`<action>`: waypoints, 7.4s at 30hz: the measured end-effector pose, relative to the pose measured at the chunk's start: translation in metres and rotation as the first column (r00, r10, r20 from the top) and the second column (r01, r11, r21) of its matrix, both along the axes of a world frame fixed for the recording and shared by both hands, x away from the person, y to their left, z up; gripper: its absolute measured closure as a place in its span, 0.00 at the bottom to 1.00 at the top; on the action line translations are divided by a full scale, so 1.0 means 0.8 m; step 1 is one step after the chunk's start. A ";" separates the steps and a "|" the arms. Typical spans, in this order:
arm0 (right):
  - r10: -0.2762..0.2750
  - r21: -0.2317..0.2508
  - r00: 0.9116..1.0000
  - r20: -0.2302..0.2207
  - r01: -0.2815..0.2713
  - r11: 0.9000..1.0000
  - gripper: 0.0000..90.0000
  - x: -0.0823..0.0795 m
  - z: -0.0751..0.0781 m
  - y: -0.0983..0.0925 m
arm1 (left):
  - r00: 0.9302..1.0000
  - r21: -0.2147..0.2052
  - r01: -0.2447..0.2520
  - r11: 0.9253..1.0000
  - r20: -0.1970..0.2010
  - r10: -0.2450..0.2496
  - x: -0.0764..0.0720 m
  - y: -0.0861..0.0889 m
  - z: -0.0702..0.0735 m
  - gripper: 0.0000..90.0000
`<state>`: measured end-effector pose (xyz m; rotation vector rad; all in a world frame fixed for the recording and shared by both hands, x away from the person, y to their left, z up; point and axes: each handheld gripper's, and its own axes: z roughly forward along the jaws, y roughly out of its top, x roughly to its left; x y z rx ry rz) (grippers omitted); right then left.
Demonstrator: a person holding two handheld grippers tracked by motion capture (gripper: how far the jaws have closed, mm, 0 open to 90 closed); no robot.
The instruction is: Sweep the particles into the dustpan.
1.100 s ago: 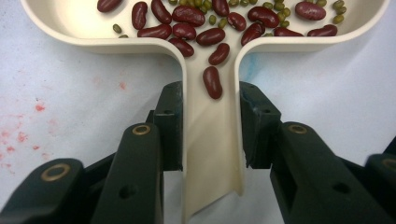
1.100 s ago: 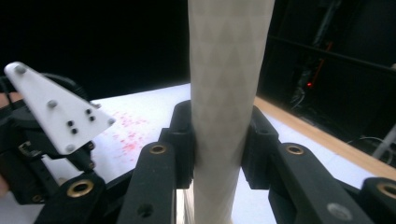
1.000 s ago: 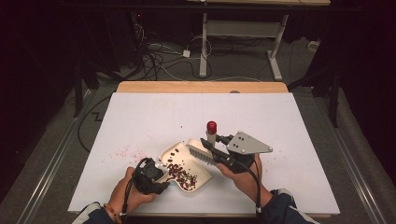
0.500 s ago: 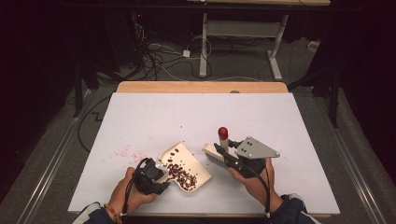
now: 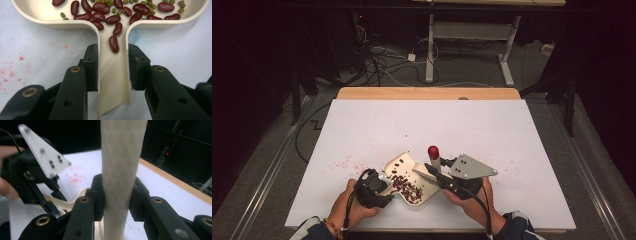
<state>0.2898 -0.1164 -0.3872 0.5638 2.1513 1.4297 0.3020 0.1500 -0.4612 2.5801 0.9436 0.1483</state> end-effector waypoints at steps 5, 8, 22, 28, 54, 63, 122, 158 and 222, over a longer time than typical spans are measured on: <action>-0.030 0.035 0.999 0.021 0.030 0.999 0.79 0.003 0.014 -0.016 | 1.000 0.004 0.002 1.000 0.002 -0.002 0.000 0.000 0.001 0.71; -0.046 0.041 0.999 0.006 0.045 0.998 0.79 0.005 0.016 -0.027 | 1.000 0.012 0.004 1.000 0.003 -0.004 -0.001 0.000 0.002 0.71; -0.046 0.011 0.998 -0.038 0.047 0.999 0.79 0.013 -0.008 -0.025 | 1.000 0.016 -0.003 1.000 0.005 0.003 -0.001 -0.001 0.001 0.71; -0.005 0.057 1.000 -0.024 0.007 0.998 0.79 0.006 0.002 -0.022 | 1.000 0.011 -0.005 1.000 0.007 0.005 -0.001 0.000 0.002 0.71; -0.056 0.059 0.985 0.165 0.047 0.997 0.78 0.188 -0.013 0.046 | 1.000 -0.018 -0.023 1.000 -0.011 0.023 0.007 0.011 -0.001 0.71; 0.046 0.009 0.993 0.111 -0.047 0.999 0.78 0.203 -0.028 0.070 | 1.000 -0.023 -0.019 1.000 -0.006 0.019 0.009 0.014 -0.001 0.71; -0.005 0.031 0.988 0.152 0.001 1.000 0.78 0.123 -0.028 0.029 | 0.998 -0.012 -0.055 0.998 -0.024 0.055 0.012 0.022 0.004 0.71; 0.183 0.131 0.979 0.089 -0.193 0.972 0.78 0.069 -0.011 0.041 | 0.994 -0.009 -0.092 0.996 -0.057 0.091 0.020 0.040 0.002 0.71; 0.122 0.091 0.991 0.053 -0.127 0.988 0.78 0.092 -0.006 0.047 | 0.996 0.005 -0.085 0.996 -0.037 0.085 0.018 0.042 0.000 0.71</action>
